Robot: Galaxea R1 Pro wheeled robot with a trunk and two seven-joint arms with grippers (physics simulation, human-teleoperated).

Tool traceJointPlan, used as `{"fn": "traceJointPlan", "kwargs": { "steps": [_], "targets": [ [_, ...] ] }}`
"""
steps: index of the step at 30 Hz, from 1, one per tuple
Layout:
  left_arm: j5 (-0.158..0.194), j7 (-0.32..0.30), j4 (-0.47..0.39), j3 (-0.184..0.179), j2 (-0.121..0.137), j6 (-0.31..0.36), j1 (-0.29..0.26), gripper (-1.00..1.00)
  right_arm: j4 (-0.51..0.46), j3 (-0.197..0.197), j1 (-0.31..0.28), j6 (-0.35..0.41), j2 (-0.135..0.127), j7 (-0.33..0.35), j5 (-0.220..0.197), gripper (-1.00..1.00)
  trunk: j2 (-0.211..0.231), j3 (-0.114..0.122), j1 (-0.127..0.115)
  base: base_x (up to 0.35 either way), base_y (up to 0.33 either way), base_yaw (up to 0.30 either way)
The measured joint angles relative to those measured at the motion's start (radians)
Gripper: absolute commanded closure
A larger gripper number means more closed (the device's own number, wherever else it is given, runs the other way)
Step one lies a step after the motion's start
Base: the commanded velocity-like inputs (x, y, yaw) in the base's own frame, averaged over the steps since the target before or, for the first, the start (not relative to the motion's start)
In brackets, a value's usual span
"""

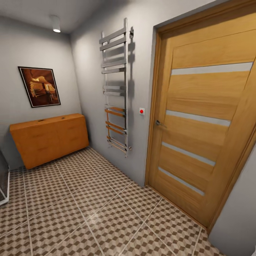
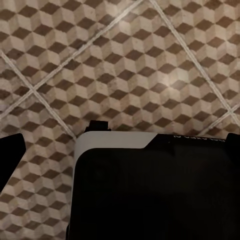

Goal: Take the four mousetraps from the cabinet in the bathroom and place them on the bathroom floor. Make sure all four end up on the same floor surface, and ensure that at least two of them are either under or directly next to the same bathroom sink.

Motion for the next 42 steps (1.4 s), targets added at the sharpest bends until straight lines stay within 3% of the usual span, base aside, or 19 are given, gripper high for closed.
{"fn": "traceJointPlan", "kwargs": {
  "steps": [42],
  "targets": [
    [0.0,0.0,-0.001,0.0,0.0,-0.001,0.0,-1.0,0.0,0.0,0.0,0.001,0.0,0.0,0.001,-1.0,0.0,0.0,0.0,0.0,0.0,0.272]
  ]
}}
